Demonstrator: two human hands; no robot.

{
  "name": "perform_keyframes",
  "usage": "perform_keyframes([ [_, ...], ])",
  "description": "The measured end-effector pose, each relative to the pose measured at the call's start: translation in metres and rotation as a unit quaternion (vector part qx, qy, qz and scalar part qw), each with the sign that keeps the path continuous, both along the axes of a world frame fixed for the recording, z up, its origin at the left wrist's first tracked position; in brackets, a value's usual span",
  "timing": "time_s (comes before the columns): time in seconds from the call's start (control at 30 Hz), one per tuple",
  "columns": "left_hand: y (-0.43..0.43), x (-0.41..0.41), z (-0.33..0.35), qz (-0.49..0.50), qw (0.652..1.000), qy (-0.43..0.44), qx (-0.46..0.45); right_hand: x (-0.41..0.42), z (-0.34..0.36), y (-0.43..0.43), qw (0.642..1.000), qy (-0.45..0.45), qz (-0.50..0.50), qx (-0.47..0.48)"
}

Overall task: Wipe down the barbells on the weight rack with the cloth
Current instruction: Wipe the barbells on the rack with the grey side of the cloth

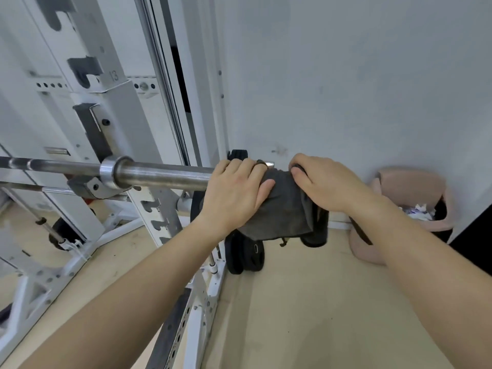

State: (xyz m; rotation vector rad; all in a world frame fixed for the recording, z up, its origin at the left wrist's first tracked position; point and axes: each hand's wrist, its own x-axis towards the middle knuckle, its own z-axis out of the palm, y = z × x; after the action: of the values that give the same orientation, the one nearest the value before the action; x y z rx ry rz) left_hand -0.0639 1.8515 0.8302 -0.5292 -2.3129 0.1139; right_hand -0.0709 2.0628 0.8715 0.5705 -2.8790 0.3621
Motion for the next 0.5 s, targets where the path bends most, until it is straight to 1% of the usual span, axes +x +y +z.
perform_keyframes([
  [0.07, -0.017, 0.005, -0.005, -0.003, 1.000, 0.004, 0.011, -0.003, 0.006, -0.017, 0.997, 0.024, 0.009, 0.075],
  [0.1, -0.028, 0.006, -0.007, 0.008, 1.000, 0.009, 0.026, -0.004, 0.008, -0.027, 0.995, 0.034, 0.016, 0.092],
  [0.17, -0.060, 0.007, -0.012, 0.051, 0.997, 0.024, 0.047, -0.005, 0.009, -0.052, 0.993, 0.055, 0.041, 0.097],
  [0.23, -0.099, 0.008, -0.013, 0.097, 0.994, 0.026, 0.047, -0.007, 0.006, -0.083, 0.989, 0.080, 0.077, 0.098],
  [0.33, -0.143, 0.007, -0.005, 0.141, 0.987, 0.015, 0.074, -0.011, 0.002, -0.141, 0.986, 0.074, 0.109, 0.103],
  [0.37, -0.154, 0.006, 0.000, 0.136, 0.987, 0.011, 0.087, -0.013, -0.001, -0.160, 0.986, 0.069, 0.111, 0.099],
  [0.43, -0.178, 0.007, 0.011, 0.087, 0.988, 0.004, 0.126, -0.018, -0.006, -0.192, 0.987, 0.077, 0.104, 0.096],
  [0.47, -0.191, 0.007, 0.019, 0.070, 0.984, 0.004, 0.162, -0.021, -0.008, -0.204, 0.986, 0.091, 0.101, 0.097],
  [0.5, -0.205, 0.007, 0.028, 0.086, 0.974, 0.006, 0.210, -0.024, -0.010, -0.214, 0.984, 0.108, 0.099, 0.101],
])
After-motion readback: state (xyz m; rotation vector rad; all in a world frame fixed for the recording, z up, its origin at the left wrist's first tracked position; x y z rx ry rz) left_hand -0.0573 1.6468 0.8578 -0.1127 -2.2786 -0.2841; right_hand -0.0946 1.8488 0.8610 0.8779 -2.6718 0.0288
